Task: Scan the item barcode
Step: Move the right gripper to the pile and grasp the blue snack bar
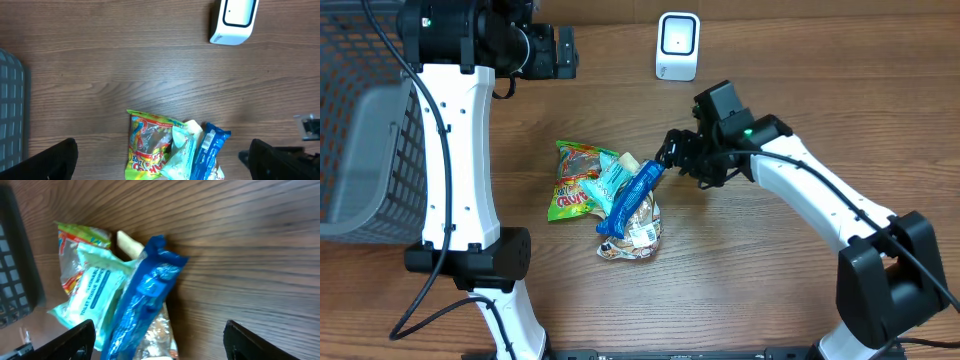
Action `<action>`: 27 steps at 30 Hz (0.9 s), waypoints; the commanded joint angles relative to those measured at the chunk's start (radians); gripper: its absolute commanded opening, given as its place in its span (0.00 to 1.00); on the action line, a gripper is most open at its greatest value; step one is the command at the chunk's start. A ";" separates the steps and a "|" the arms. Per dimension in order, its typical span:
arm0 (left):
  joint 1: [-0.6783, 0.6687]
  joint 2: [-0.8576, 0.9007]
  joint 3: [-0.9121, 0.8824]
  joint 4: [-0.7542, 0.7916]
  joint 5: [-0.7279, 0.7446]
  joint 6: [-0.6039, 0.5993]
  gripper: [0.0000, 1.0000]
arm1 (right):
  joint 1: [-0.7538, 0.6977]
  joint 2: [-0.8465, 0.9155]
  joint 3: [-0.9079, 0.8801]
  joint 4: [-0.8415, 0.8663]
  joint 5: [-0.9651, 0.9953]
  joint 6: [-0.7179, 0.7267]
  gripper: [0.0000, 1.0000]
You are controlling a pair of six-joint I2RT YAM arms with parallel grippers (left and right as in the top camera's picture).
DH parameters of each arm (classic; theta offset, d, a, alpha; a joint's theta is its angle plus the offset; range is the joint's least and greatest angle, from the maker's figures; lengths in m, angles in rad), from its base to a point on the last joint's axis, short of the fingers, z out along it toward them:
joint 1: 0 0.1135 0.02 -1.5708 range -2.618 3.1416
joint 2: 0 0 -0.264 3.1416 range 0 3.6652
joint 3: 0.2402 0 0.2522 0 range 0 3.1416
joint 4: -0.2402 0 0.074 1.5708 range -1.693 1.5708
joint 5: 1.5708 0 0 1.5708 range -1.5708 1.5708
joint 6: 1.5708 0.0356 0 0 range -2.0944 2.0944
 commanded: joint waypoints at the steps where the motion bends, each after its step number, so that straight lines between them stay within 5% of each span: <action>1: 0.004 0.007 0.015 0.004 0.032 -0.014 1.00 | 0.044 0.001 0.002 0.040 0.025 0.058 0.82; 17: 0.004 0.007 0.015 0.004 0.031 -0.014 1.00 | 0.152 0.148 0.001 0.080 0.064 0.078 0.68; 23: 0.004 0.007 0.015 0.004 0.031 -0.014 1.00 | 0.151 0.160 0.001 0.089 0.051 0.078 0.50; 27: 0.004 0.007 0.015 0.004 0.031 -0.014 1.00 | 0.133 0.160 0.009 0.082 0.030 0.070 0.24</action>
